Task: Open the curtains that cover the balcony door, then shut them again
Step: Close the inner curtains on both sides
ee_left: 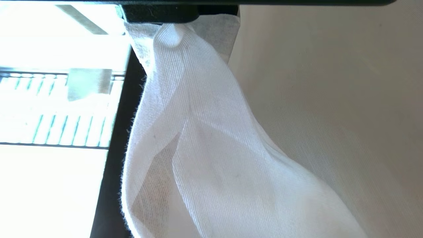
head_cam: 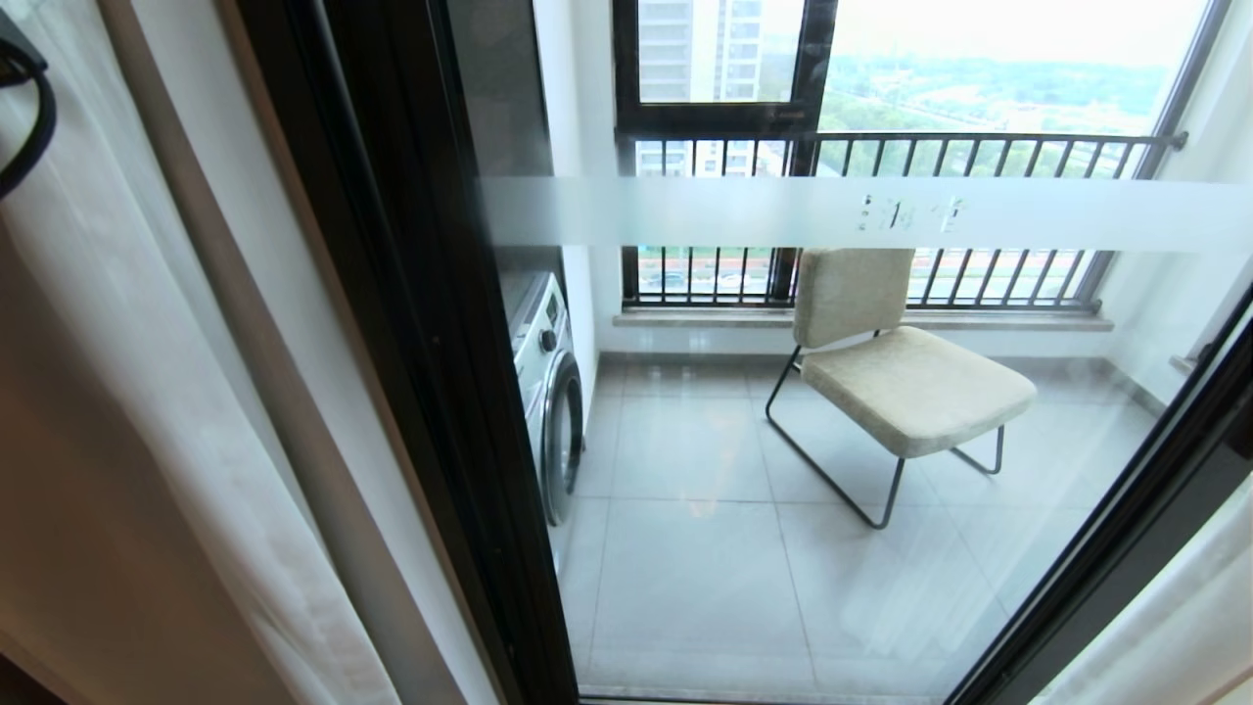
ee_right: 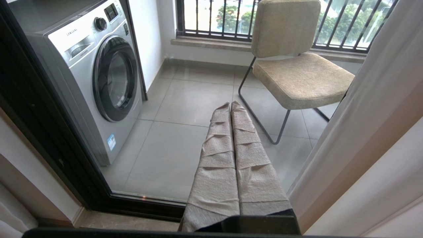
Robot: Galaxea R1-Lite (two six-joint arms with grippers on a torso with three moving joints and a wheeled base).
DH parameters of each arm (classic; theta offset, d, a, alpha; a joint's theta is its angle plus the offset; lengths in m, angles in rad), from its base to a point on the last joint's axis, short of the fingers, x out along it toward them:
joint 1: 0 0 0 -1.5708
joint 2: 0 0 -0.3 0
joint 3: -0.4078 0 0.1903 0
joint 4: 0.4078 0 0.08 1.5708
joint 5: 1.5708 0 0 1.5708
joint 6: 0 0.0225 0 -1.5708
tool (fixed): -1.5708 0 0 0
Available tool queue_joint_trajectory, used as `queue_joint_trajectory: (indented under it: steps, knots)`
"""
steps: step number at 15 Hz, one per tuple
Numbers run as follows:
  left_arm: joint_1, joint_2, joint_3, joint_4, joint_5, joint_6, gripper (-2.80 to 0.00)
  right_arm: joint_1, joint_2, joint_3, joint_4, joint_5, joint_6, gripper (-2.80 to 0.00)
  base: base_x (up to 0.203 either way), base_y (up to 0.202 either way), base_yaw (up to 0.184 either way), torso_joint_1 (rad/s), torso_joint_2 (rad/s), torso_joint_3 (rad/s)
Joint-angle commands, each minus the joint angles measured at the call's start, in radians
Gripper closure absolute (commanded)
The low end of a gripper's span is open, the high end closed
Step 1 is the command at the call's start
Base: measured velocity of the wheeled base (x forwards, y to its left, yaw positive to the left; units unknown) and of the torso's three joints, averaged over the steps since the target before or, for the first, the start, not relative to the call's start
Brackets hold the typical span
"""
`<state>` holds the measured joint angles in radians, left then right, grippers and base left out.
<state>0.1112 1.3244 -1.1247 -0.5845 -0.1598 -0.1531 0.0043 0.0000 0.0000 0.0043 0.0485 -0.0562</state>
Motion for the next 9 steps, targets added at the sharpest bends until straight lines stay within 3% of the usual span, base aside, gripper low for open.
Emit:
queue_joint_trajectory:
  steps: [1,9]
  knots:
    - [-0.059,-0.014,-0.001,-0.003,0.003,0.001,0.0,0.0,0.0,0.0,0.0,0.001,-0.001,0.0,0.0,0.0,0.0,0.0,0.0,0.0]
    - [-0.105,-0.04,0.002,0.052,-0.004,0.003,0.0,0.0,0.0,0.0,0.0,0.001,-0.001,0.0,0.0,0.0,0.0,0.0,0.0,0.0]
